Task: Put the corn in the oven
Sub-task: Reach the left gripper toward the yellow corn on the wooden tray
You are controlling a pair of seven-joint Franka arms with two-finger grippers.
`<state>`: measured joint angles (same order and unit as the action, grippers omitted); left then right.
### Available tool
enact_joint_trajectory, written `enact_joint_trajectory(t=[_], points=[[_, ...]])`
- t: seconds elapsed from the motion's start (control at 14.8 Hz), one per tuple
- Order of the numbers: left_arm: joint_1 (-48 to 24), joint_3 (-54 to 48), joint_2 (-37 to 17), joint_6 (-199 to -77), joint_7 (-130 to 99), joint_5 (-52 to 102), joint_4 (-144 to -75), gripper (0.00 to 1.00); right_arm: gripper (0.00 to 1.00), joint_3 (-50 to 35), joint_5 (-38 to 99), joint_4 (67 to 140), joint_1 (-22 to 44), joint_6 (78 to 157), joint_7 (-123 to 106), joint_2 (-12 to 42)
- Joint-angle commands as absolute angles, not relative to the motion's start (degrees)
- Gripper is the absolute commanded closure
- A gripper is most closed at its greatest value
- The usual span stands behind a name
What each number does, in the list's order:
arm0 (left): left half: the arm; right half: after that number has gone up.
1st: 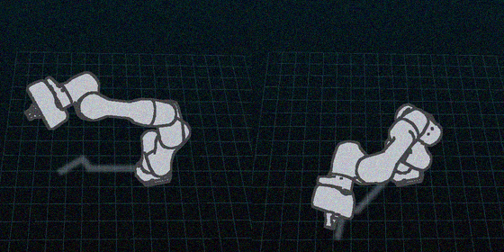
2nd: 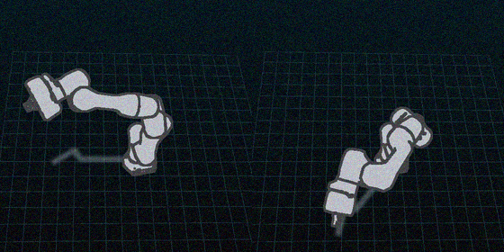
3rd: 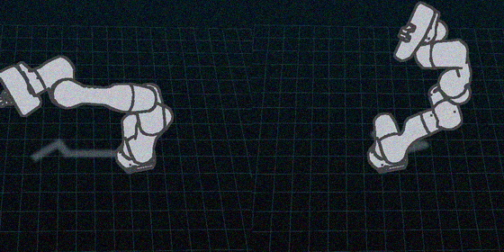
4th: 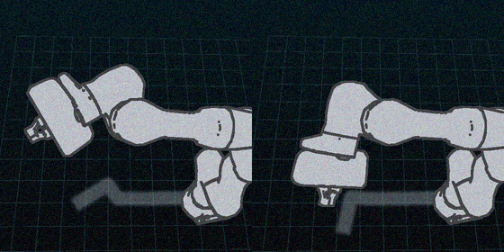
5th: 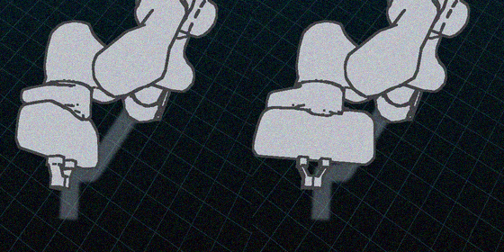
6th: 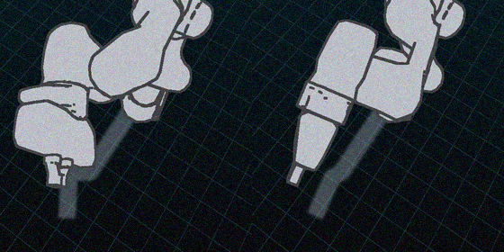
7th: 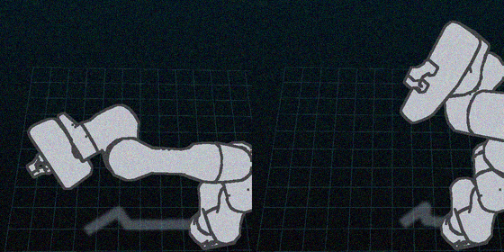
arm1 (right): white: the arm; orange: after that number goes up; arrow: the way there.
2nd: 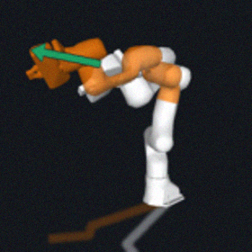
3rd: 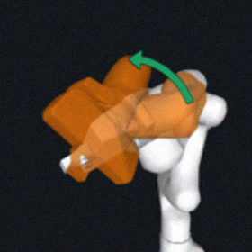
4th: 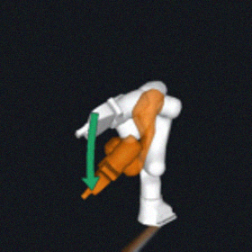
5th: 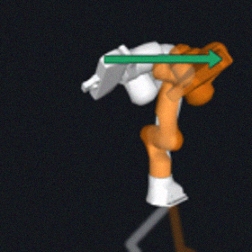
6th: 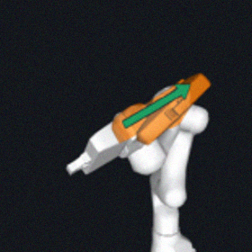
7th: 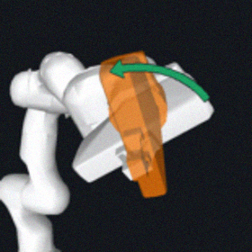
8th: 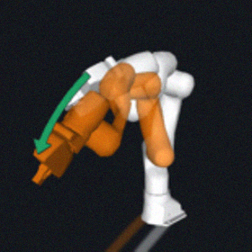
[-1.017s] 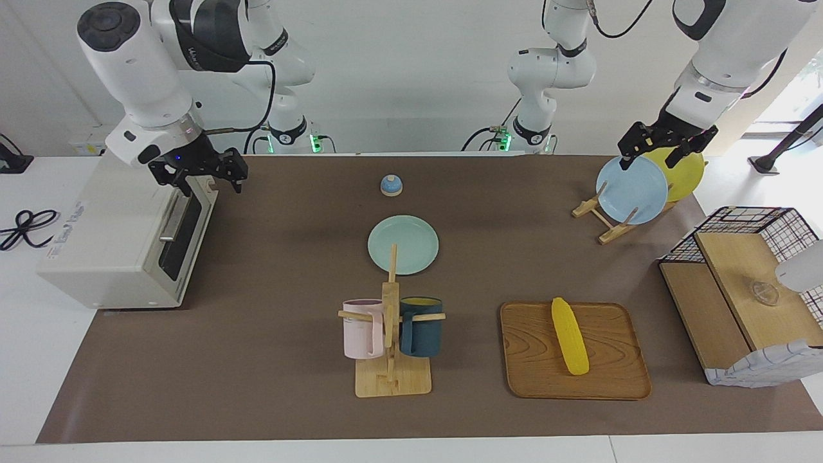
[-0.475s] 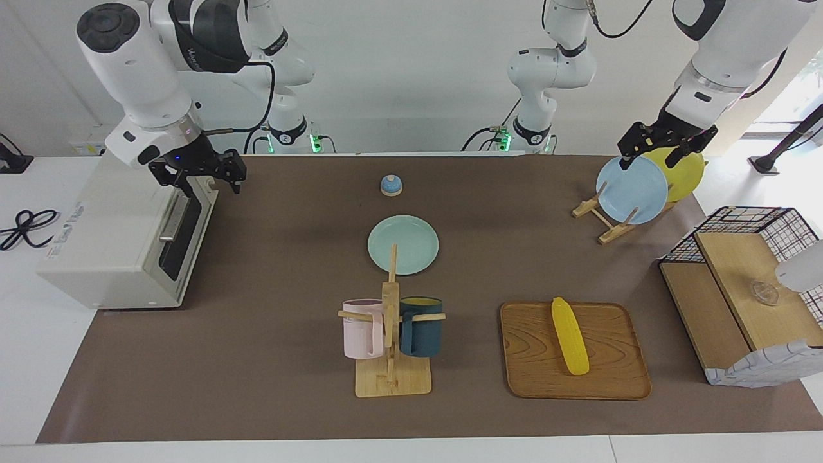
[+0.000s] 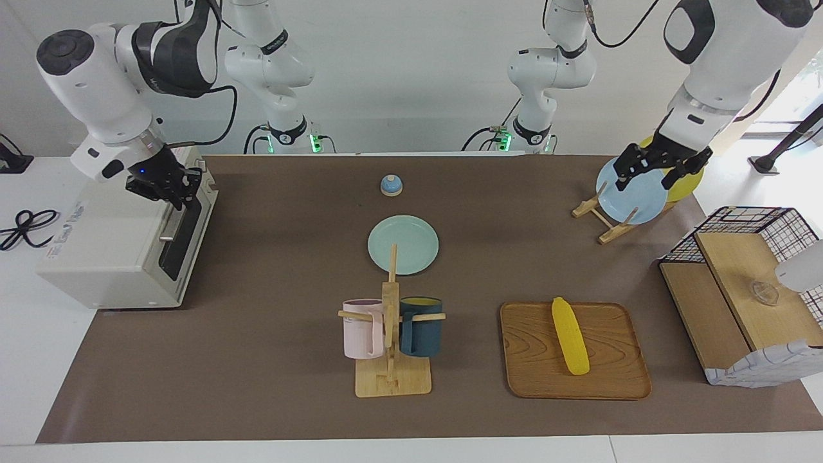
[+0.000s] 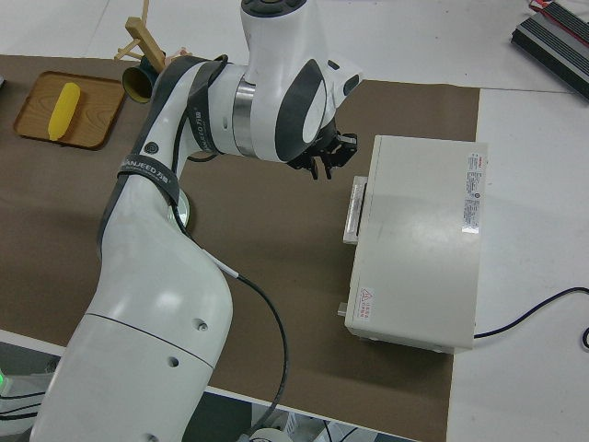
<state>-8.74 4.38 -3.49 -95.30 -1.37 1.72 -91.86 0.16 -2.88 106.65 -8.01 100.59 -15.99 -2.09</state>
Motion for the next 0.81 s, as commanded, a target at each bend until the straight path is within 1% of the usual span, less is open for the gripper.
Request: enact_joint_trajectory(t=[0.0,0.07,0.14,0.41,0.54,0.75], points=[[-9.58,4.75,-15.34,-101.05,-1.67,3.86,-86.69,0.0,1.0,-0.35,-4.83,112.14,-8.96,103.88,-15.04,-5.27],[-9.67,4.66,-20.34,-102.99,-1.5,4.48,-83.18,0.0,1.0,-0.35,-5.01,112.24,-9.05,103.89,-13.72,-5.1],[-9.93,4.57,-24.22,-104.31,-1.32,5.18,-80.62,0.0,1.0,-0.35,-5.01,112.32,-9.23,103.89,-11.1,-4.58],[-10.11,2.55,-38.11,-110.99,-1.41,6.5,-71.12,0.0,1.0,-0.35,-6.94,113.82,-9.58,104.06,-6.15,-4.04],[-9.67,2.37,-39.9,-115.38,-1.32,6.94,-71.28,0.0,1.0,-0.35,-6.94,114.08,-10.19,104.06,-6.07,-4.04],[-10.37,2.37,-40.6,-121.98,-1.32,7.73,-74.7,0.0,1.0,-0.35,-9.48,115.13,-10.2,105.2,-6.06,-4.04]])
